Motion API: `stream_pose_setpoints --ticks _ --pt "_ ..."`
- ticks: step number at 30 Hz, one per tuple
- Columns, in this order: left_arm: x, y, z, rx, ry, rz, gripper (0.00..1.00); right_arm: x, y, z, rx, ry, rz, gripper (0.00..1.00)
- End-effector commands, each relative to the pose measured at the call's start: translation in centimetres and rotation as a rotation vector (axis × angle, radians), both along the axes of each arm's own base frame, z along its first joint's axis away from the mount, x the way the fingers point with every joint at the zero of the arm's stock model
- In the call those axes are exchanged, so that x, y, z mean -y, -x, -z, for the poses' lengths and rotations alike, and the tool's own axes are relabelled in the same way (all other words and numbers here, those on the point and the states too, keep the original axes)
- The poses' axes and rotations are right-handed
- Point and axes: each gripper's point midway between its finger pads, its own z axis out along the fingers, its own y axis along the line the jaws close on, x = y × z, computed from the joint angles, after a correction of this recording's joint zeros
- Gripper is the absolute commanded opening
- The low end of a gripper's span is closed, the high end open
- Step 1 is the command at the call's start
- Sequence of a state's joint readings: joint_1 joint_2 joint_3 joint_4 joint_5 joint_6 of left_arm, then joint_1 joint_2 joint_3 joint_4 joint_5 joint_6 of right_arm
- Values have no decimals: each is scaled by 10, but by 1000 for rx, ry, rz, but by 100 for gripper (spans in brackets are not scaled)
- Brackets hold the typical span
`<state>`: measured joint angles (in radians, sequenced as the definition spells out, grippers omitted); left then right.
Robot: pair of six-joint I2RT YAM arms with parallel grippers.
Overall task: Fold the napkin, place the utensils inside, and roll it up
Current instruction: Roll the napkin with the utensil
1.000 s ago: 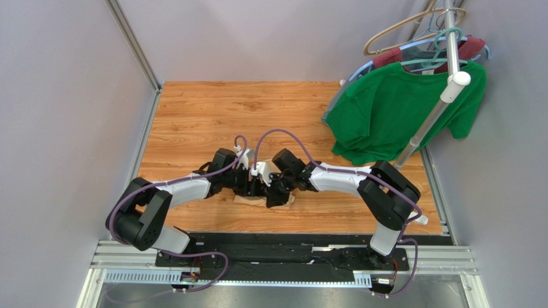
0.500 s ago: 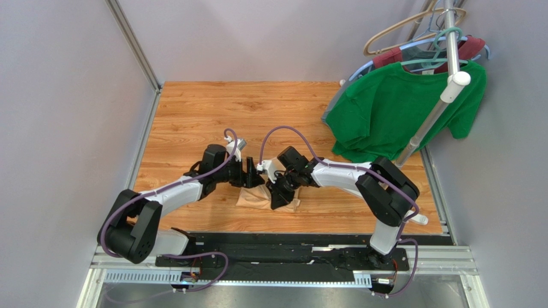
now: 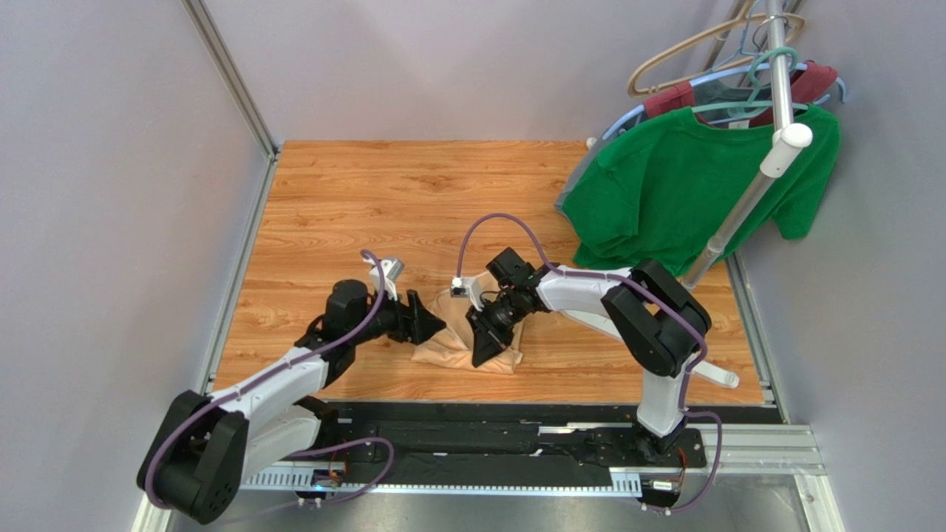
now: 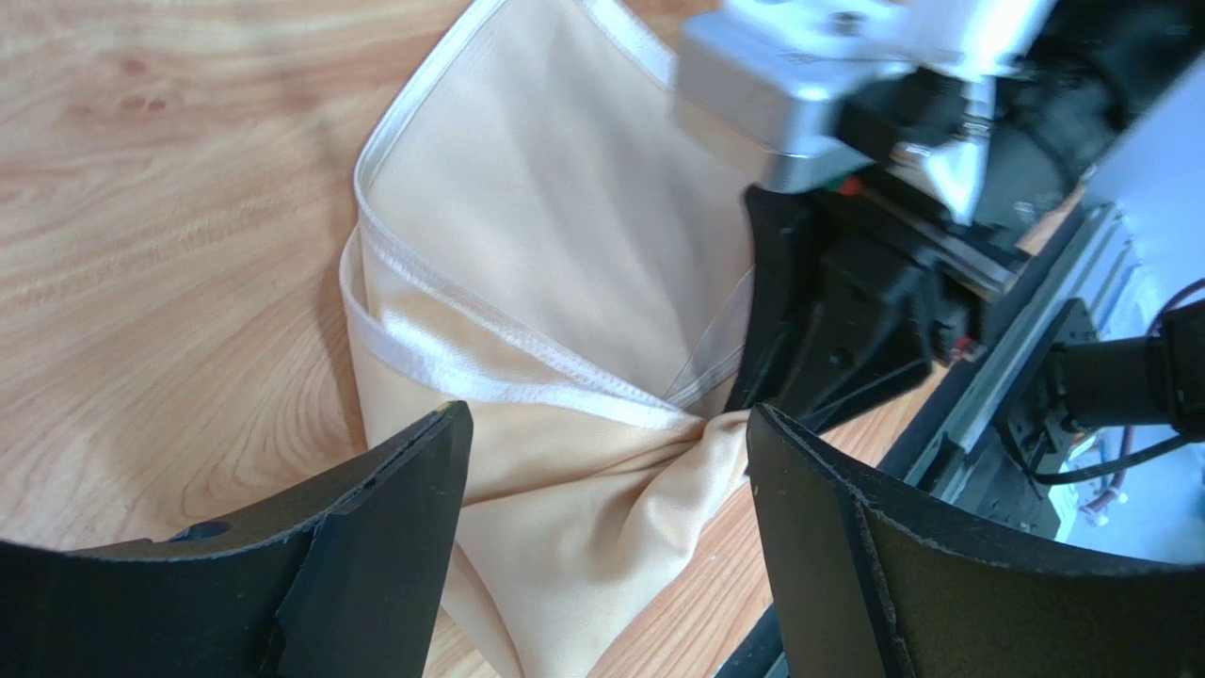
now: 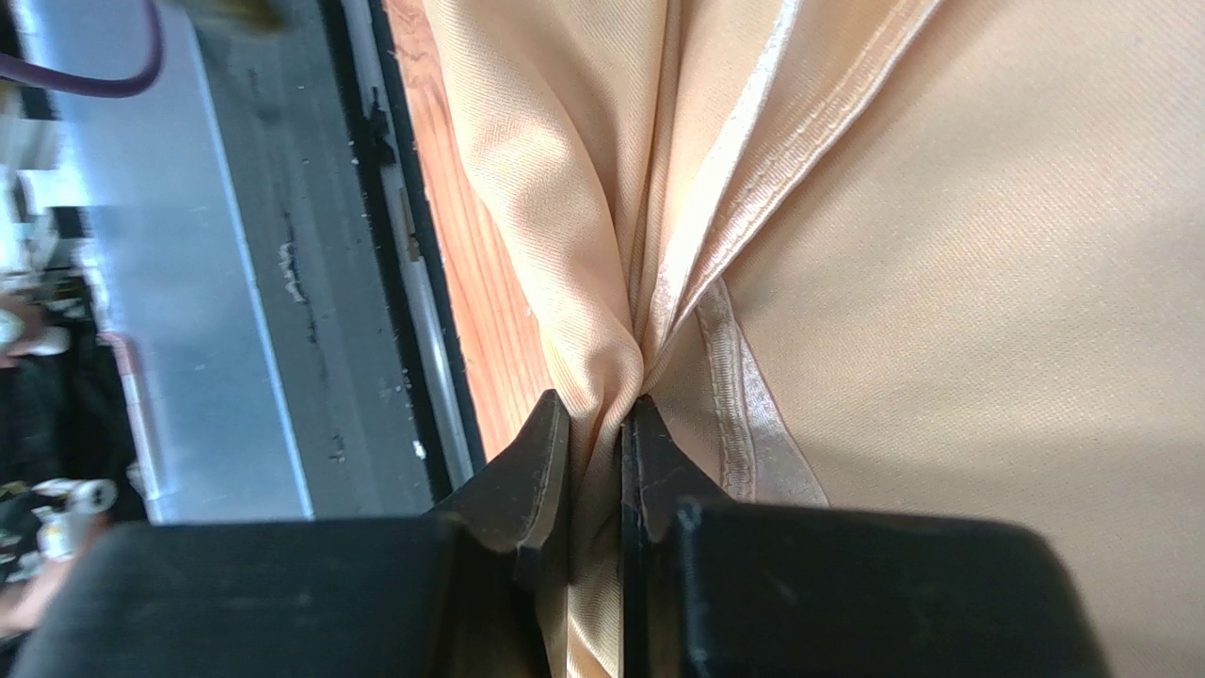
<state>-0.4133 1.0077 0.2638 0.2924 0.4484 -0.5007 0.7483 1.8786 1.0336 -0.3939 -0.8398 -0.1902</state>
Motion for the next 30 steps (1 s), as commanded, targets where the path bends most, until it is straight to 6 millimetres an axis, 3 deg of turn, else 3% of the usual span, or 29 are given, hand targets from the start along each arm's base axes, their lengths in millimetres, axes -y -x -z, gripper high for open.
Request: stream_pose_setpoints --ticks 1,11,30 --pt "7 0 -20 102 79 35 80 25 8 34 -83 107 -16 0" --pt "15 22 -1 58 85 159 78 28 -6 34 -237 73 33 0" --pt "30 39 16 3 50 225 78 36 -20 40 -365 65 93 0"
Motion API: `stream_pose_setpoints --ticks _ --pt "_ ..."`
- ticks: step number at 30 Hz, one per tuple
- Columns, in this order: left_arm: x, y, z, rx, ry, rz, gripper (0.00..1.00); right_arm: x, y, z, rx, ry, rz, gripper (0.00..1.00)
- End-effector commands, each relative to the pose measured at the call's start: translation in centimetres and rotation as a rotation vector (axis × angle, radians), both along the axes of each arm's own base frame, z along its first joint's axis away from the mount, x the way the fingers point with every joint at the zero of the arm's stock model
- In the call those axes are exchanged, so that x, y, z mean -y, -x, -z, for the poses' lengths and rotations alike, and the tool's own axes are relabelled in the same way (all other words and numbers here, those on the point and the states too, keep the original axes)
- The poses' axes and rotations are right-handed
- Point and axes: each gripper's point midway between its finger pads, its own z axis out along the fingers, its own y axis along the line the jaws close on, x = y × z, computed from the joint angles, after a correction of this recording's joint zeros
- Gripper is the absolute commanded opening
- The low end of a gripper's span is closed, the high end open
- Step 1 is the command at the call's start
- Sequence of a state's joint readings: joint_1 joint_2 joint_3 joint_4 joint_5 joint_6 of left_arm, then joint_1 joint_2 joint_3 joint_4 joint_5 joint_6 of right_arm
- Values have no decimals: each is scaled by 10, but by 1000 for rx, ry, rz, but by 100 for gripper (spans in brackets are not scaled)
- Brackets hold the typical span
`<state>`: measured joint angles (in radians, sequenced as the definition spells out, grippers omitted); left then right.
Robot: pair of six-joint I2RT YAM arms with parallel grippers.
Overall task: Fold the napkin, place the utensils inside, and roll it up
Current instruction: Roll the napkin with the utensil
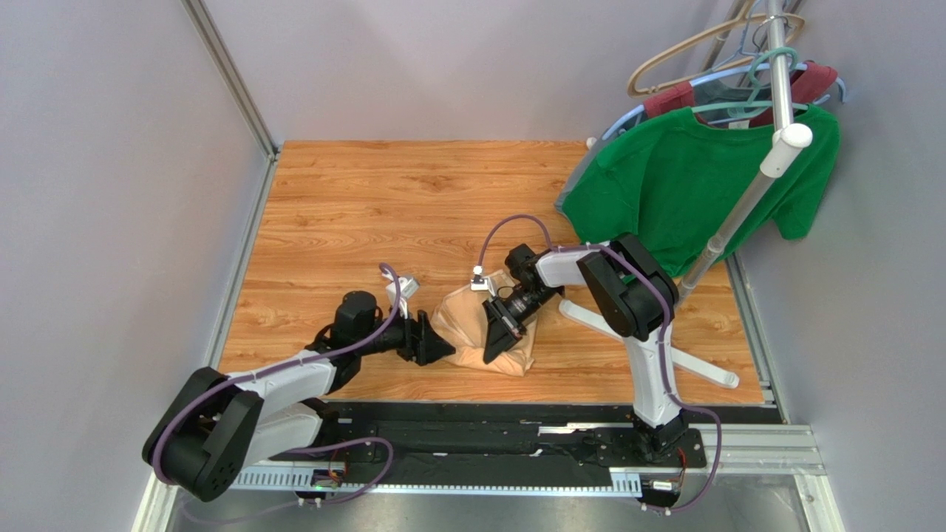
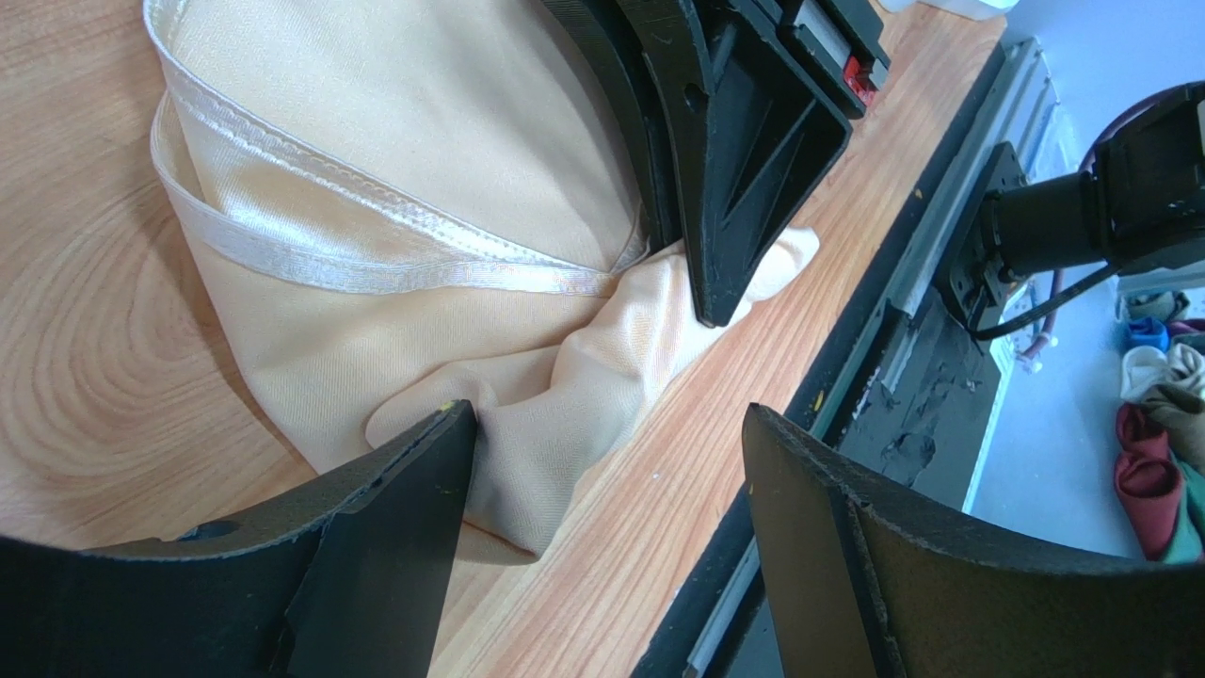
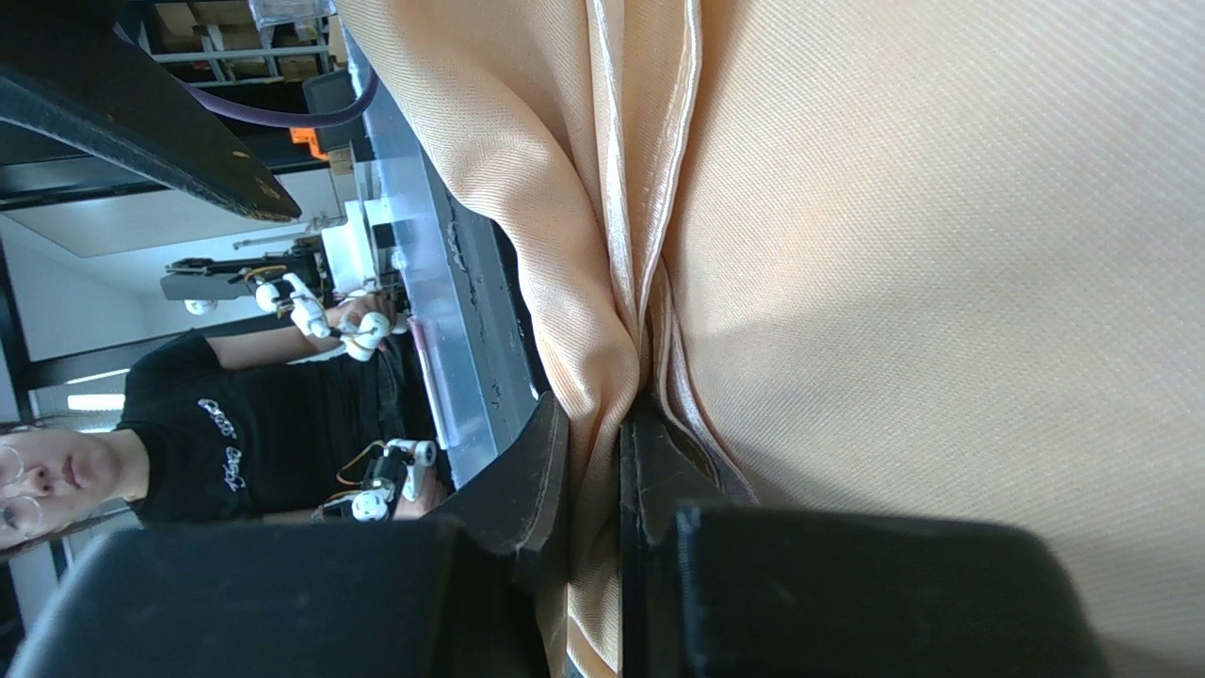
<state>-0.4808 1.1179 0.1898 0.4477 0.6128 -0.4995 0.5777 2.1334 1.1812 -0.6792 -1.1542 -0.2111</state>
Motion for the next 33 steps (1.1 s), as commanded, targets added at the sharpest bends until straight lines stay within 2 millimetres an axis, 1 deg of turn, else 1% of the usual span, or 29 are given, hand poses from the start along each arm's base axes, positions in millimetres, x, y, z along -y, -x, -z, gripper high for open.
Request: stream_pose_setpoints --ticks 1,6,7,9,13,15,16,18,19,20,22,23,24,25,26,28,29,30,31,33 --pt "3 -4 -4 58 -5 2 77 11 -12 36 114 81 -25 0" --pt "-3 -4 2 46 -36 -43 73 11 -16 36 101 87 -7 0" --pt "-5 -5 3 41 -37 -56 68 12 -17 37 99 92 -3 0" --pt "-7 -7 5 39 -47 -78 64 12 -17 38 89 96 -2 0" --pt "-8 -9 6 35 -56 -91 50 11 -18 38 78 94 3 0" --pt "-8 -10 8 30 -62 -96 49 11 -19 39 75 98 3 0" --pt "-8 -11 8 27 -64 -98 44 12 -19 40 69 103 5 0" --pt "-9 -11 11 11 -77 -103 40 12 -19 41 67 105 7 0" --pt "-8 -13 10 10 -78 -104 33 12 -18 41 63 109 7 0" --pt "-10 -14 16 -17 -101 -120 29 12 -19 41 64 108 8 0" --pt "-9 -19 19 -44 -117 -135 20 12 -19 42 63 112 11 0" --pt "-14 -19 25 -79 -151 -160 16 12 -19 42 62 115 10 0" --pt "-15 -20 27 -95 -162 -171 13 12 -20 41 67 114 11 0" --pt "-13 -25 23 -101 -164 -179 10 12 -20 42 69 120 11 0" --pt "-16 -23 29 -133 -193 -190 9 12 -21 41 74 119 12 0" --pt "-17 -27 27 -153 -212 -207 3 13 -22 41 82 126 13 0" --pt "-22 -25 32 -184 -250 -218 3 13 -22 40 82 130 17 0" --pt "-23 -25 33 -192 -268 -221 3 13 -23 40 89 133 18 0" --pt "-23 -29 30 -186 -278 -220 2 14 -24 40 95 137 18 0" --pt "-22 -27 32 -208 -292 -203 2 14 -26 37 111 139 23 0"
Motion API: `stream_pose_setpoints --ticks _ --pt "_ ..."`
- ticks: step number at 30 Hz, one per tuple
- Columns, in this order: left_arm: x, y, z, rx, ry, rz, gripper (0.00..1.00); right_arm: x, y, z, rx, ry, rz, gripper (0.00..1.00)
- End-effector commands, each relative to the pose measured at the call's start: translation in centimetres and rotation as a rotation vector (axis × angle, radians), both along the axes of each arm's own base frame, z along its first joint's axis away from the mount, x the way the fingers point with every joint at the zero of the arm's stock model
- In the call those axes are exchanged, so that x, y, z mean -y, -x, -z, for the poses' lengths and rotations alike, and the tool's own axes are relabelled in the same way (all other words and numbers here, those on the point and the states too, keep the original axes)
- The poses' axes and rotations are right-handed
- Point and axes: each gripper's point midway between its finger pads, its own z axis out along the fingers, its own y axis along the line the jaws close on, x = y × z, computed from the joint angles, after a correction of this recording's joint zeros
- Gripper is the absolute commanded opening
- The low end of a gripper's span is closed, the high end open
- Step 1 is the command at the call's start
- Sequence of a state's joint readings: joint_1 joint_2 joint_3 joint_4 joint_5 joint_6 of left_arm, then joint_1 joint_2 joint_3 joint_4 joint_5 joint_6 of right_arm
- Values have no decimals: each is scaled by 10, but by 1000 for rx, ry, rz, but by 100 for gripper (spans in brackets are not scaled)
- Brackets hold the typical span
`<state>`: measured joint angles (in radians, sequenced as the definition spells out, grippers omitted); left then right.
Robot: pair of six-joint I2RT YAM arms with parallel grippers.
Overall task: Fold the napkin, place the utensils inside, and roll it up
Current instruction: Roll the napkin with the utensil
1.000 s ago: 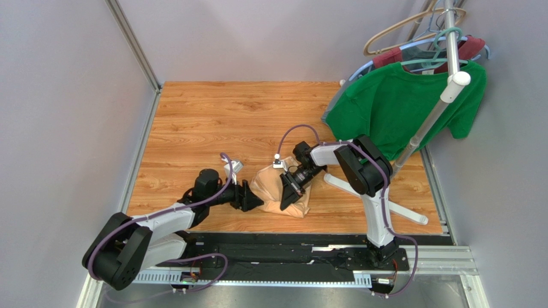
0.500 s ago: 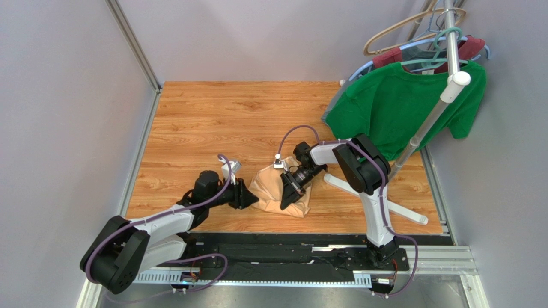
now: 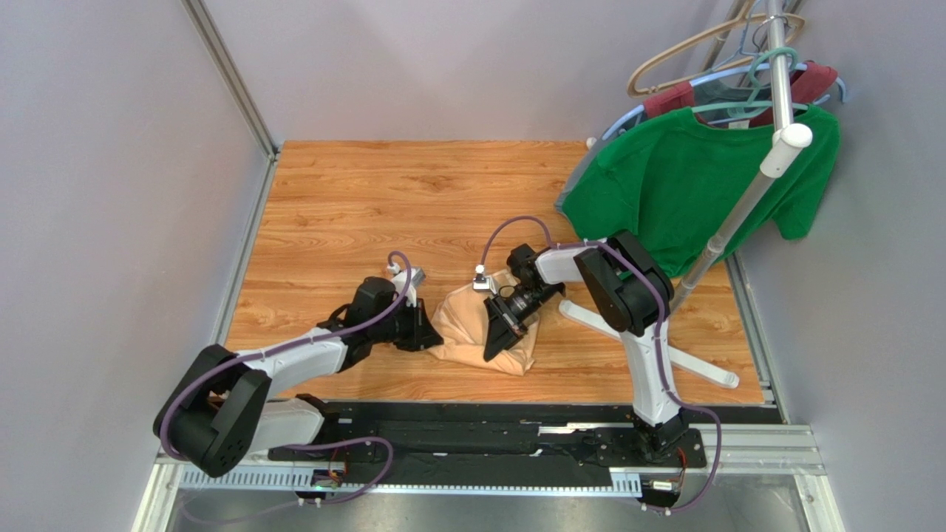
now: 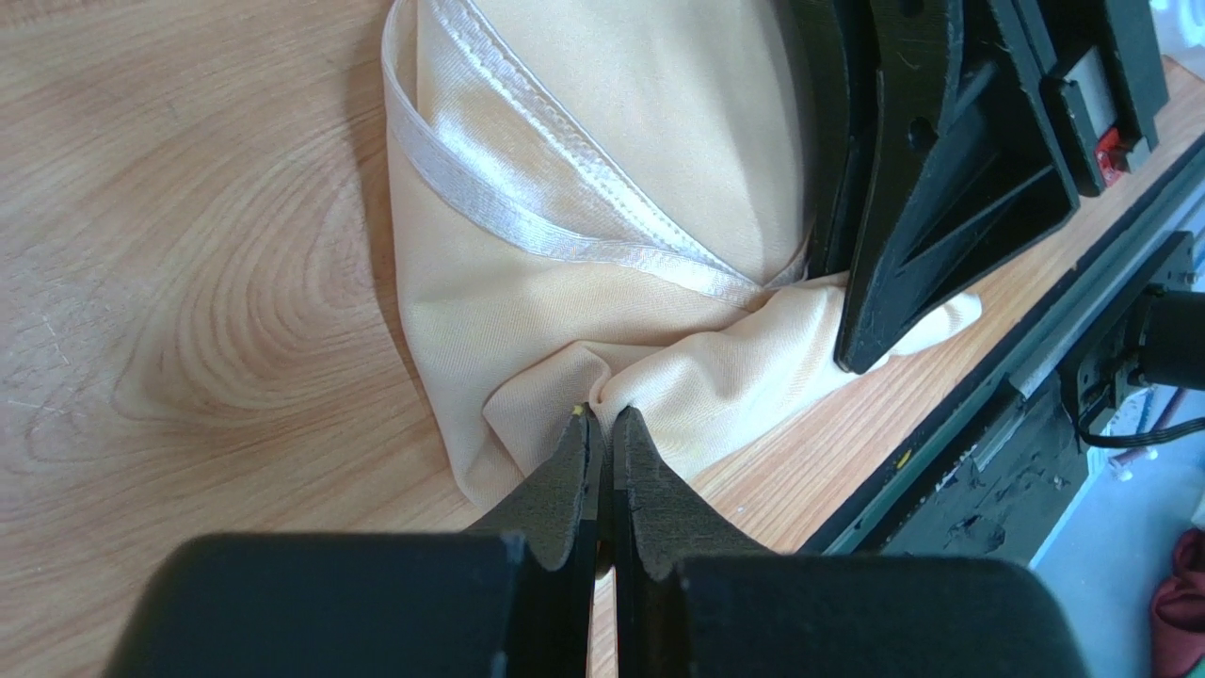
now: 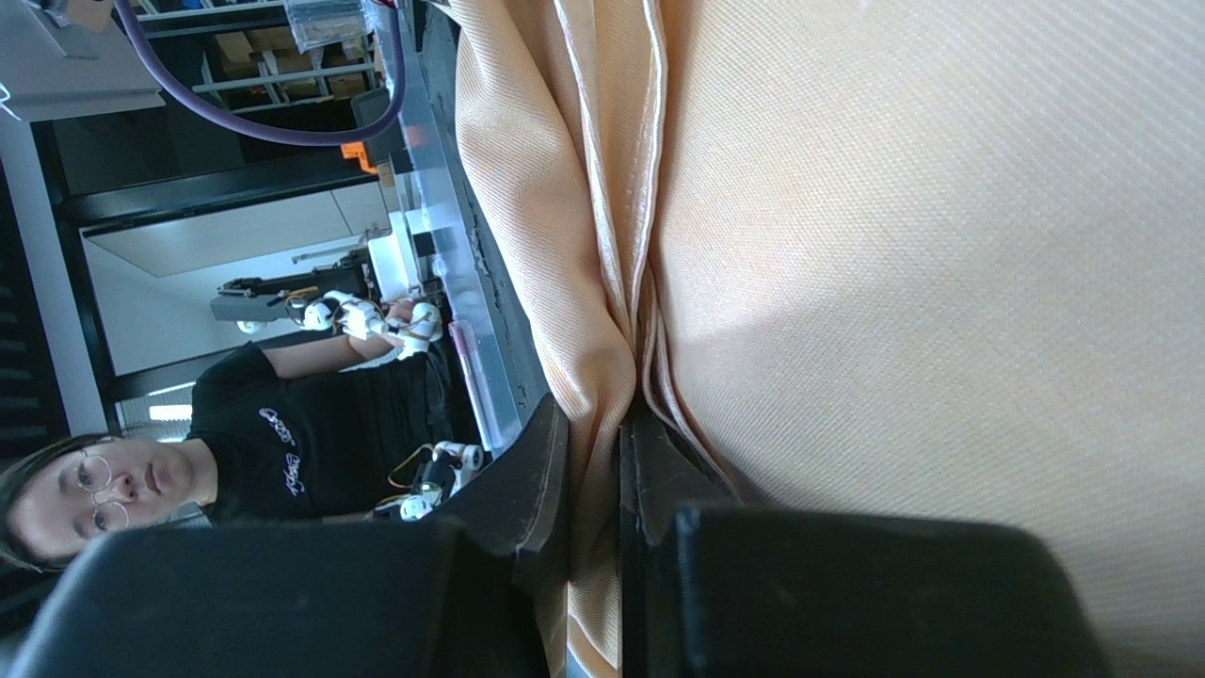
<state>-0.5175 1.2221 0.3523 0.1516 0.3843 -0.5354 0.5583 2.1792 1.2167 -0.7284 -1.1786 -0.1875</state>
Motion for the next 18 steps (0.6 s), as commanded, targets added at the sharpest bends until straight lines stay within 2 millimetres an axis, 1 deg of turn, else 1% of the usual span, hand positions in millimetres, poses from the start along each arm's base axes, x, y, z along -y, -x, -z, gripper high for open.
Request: stream_pose_setpoints --ticks 1,3,5,6,7,9,10,12,14,15,16,18 --pt "-7 -7 7 -55 -89 -25 2 13 -22 37 200 128 -12 1" --pt "-7 -3 13 -100 -116 -5 2 12 -24 31 219 126 -8 6" --pt "-4 -3 19 -144 -125 18 2 12 -26 29 238 133 1 20" --pt "-1 -5 17 -146 -125 30 1 11 -29 23 253 131 11 23" --pt "-2 -2 25 -184 -142 39 1 12 -31 21 270 137 16 27" --pt "0 -3 26 -193 -147 51 1 11 -33 16 285 136 30 38" --pt "0 -1 29 -213 -152 61 1 10 -38 9 318 134 43 43" --pt "0 -2 31 -226 -161 62 1 10 -41 4 345 139 50 45" --pt "0 -1 31 -237 -170 69 1 9 -47 -5 382 139 71 48" --pt "1 -2 31 -242 -172 71 1 10 -49 -6 403 154 80 49" --pt "0 0 32 -254 -177 75 0 10 -53 -14 433 150 96 49" --pt "1 -1 31 -252 -176 82 0 12 -62 -18 491 176 118 50"
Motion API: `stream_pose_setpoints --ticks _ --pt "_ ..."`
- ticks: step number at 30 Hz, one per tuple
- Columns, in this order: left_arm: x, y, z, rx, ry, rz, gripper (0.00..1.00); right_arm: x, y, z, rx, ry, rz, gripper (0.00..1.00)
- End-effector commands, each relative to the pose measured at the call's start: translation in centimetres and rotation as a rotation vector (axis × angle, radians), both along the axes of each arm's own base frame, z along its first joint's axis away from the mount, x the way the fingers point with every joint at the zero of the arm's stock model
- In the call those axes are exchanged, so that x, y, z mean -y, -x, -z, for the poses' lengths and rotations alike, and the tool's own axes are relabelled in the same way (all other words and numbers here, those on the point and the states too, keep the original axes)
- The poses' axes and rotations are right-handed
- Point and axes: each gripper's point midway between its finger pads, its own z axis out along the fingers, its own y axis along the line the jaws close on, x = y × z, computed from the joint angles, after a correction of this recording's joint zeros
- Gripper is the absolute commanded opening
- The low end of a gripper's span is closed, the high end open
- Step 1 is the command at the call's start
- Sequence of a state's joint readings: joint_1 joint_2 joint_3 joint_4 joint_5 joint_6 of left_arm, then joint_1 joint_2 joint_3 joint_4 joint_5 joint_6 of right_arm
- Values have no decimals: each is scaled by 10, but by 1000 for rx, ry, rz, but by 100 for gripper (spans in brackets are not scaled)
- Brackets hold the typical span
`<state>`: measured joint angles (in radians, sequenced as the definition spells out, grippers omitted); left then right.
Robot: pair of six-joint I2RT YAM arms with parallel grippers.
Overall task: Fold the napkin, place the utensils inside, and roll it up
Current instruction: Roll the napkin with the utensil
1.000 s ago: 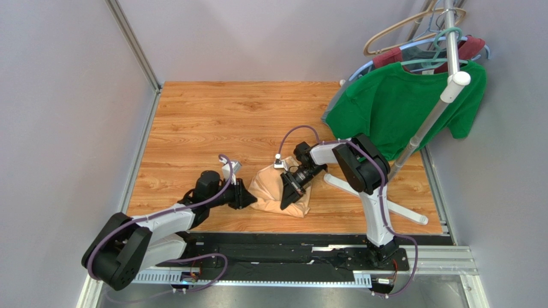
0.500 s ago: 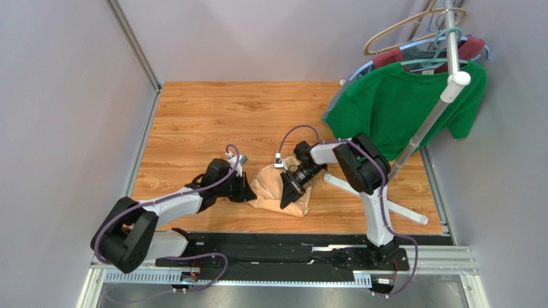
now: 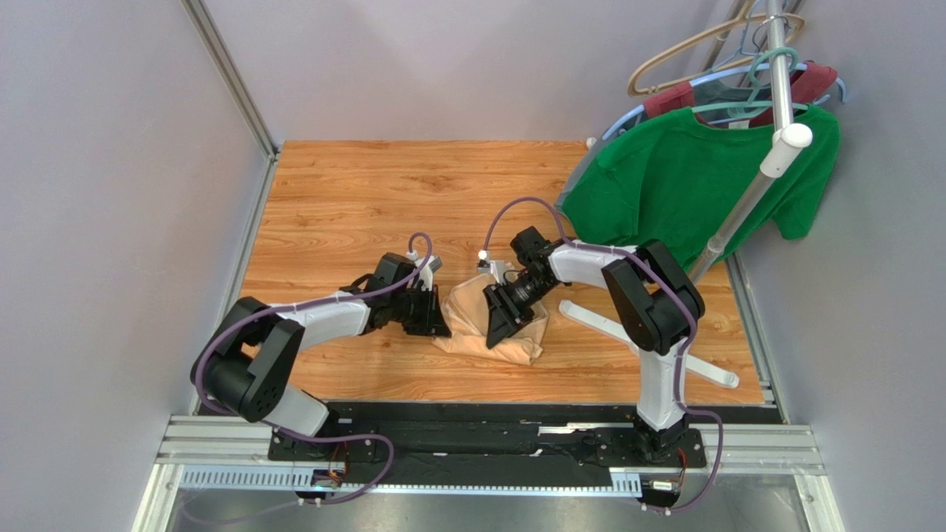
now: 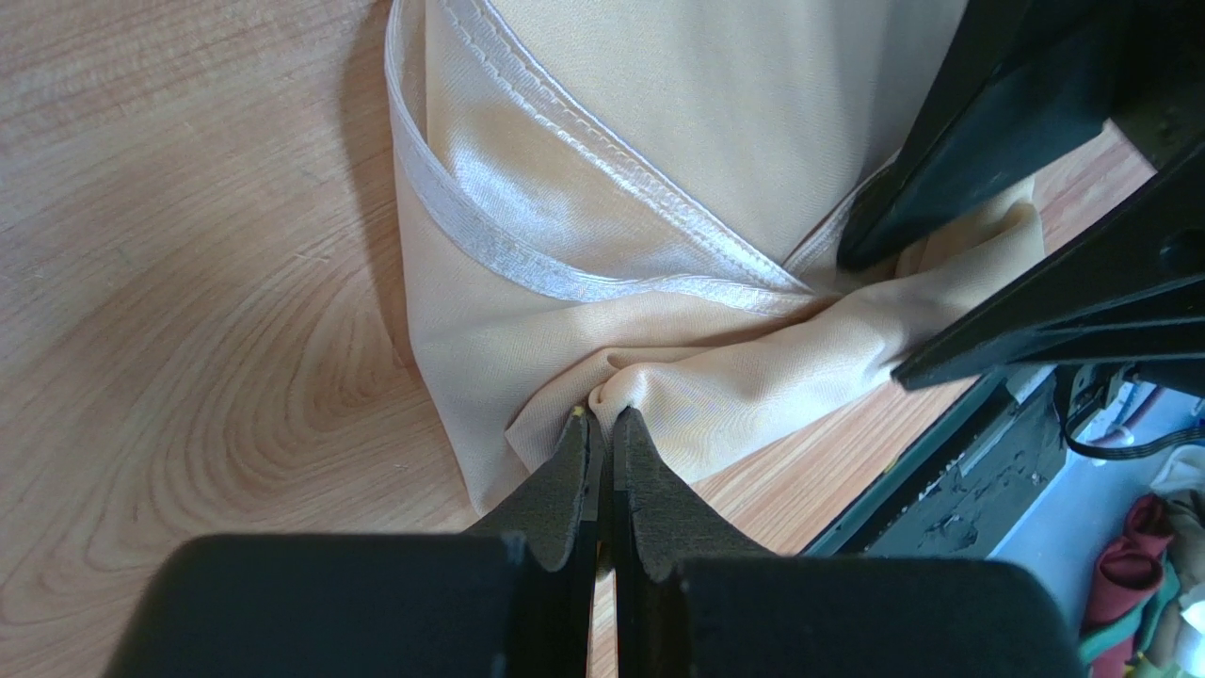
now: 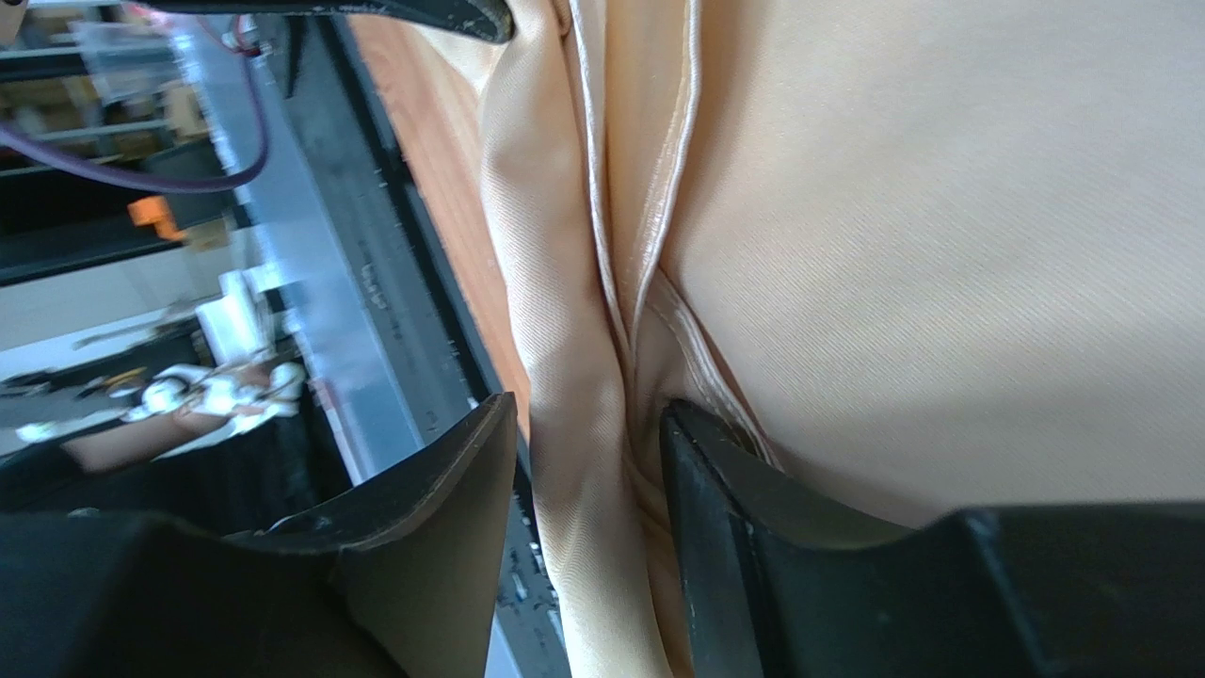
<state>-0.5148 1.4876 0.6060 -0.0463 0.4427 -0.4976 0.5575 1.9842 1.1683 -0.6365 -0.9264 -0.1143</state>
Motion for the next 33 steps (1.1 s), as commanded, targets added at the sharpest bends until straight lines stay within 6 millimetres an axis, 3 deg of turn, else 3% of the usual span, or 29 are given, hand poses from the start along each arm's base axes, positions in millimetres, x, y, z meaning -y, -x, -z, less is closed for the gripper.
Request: stream_pose_setpoints --ticks 1,4,5,8,12,16,24,33 --pt "-16 17 21 -78 -98 30 0 6 -37 -9 233 60 78 50" --pt "-14 17 20 -87 -95 43 0 11 -47 -22 349 81 111 51" --pt "-14 18 21 -91 -96 47 0 10 -52 -35 410 59 124 51" --pt "-13 18 21 -103 -101 60 0 14 -56 -44 499 51 141 52" --pt "-12 15 21 -122 -108 64 0 12 -45 -61 661 49 115 52" --pt "-11 16 21 -145 -113 67 0 9 -27 -63 729 51 99 52" --pt "-10 16 21 -147 -114 67 0 6 12 -39 684 92 66 48" --pt "-11 15 20 -141 -117 63 0 14 16 -18 630 179 76 39"
